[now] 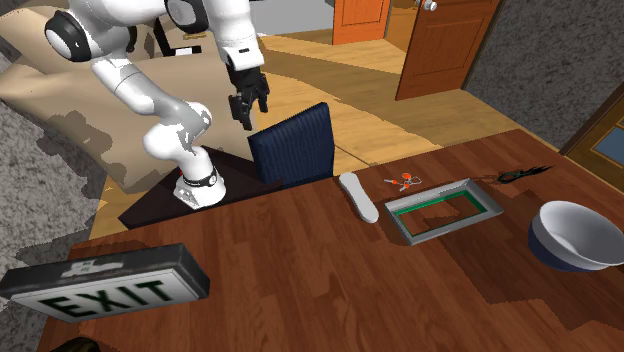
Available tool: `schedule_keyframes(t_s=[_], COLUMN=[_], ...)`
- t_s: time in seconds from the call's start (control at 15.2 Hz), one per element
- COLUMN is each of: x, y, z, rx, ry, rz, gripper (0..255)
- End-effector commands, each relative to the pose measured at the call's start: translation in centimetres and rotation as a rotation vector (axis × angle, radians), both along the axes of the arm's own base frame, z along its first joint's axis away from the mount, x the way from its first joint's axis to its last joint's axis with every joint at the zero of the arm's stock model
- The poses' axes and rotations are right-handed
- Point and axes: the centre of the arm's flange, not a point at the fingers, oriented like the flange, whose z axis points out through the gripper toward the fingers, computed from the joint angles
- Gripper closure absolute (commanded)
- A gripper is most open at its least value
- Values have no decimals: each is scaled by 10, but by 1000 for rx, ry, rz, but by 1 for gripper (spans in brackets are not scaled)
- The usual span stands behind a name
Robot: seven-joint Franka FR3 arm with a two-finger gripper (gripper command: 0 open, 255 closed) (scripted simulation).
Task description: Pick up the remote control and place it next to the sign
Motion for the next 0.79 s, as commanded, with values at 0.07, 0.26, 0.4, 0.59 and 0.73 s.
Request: schedule_keyframes(t_s=[0.07,0.26,0.4,0.59,0.73], x=[9,37,57,87,107], y=[7,25,36,51,59], z=[-7,-30,-45,-67,-83], rx=[2,8,11,17,21], ry=[2,10,15,22,27], rz=[-27,-109,-164,-246,-300], gripper=[0,0,0,0,0])
